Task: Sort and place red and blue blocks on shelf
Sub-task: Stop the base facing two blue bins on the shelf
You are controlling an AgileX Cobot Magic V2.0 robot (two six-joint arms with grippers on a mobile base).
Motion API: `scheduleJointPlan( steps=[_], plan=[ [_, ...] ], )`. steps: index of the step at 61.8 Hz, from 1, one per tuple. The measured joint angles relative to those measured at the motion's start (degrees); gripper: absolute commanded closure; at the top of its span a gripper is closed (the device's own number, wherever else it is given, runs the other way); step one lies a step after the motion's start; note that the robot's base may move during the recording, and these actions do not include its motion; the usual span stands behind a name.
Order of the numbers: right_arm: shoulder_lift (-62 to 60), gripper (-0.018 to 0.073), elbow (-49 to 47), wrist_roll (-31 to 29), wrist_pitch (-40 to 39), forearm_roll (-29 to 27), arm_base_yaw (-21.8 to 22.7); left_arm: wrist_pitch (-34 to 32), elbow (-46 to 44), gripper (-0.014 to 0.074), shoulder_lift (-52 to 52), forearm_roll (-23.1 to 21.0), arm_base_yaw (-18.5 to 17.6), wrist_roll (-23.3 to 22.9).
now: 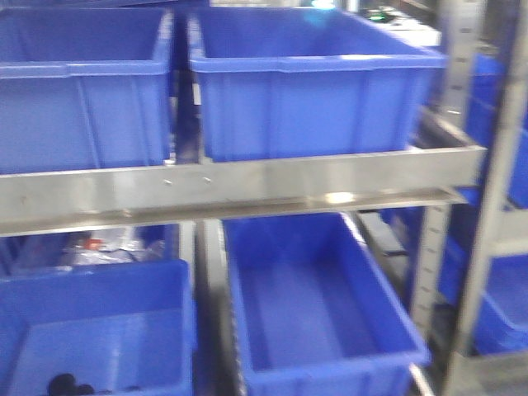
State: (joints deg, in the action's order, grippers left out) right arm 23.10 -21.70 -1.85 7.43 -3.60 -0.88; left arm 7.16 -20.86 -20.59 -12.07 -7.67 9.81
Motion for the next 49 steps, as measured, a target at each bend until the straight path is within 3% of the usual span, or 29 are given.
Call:
scheduleJointPlan(
  steps=[49],
  plan=[
    [0.00, 0.0511, 0.00, 0.00, 0.00, 0.00, 0.00, 0.00, 0.00, 0.0471, 0.00, 0.00, 0.00, 0.00]
  ],
)
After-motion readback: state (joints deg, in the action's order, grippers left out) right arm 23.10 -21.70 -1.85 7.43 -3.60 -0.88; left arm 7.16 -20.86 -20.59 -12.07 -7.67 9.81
